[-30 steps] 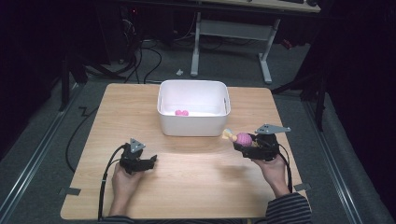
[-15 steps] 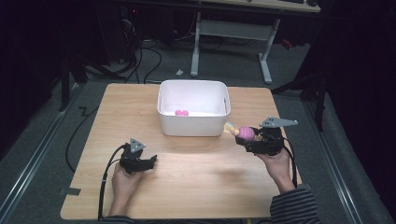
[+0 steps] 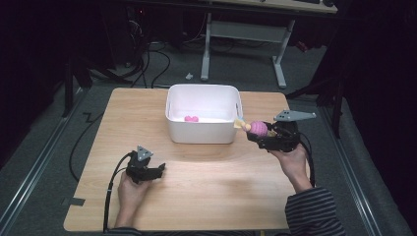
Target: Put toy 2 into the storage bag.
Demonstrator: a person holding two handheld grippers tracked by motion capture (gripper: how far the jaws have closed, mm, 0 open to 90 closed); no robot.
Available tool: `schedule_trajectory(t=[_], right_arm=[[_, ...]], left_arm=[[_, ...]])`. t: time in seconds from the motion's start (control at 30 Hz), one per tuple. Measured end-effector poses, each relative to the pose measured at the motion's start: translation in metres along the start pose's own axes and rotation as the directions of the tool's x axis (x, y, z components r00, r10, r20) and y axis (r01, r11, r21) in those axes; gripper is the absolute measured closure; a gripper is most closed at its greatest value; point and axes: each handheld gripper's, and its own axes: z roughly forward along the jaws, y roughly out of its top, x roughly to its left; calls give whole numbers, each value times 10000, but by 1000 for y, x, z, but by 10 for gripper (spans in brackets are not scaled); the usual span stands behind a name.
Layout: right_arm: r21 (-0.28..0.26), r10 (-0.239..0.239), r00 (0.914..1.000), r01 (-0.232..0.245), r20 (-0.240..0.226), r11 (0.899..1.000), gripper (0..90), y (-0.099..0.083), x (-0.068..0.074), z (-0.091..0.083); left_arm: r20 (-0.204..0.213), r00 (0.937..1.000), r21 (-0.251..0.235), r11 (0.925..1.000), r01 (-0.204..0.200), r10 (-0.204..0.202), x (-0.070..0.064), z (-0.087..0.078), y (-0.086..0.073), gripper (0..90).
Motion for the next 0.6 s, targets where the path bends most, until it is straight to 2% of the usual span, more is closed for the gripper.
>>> schedule_trajectory(t=[0.23,0.6], right_arm=[[1,-188,9998,188,30,9998,332,18,1,5],[-109,-149,9999,149,4,9998,332,43,-2,17]], left_arm=[[-1,10000,1,10000,-5,5,0,0,0,252],[-1,10000,5,10000,-4,4,0,0,0,252]])
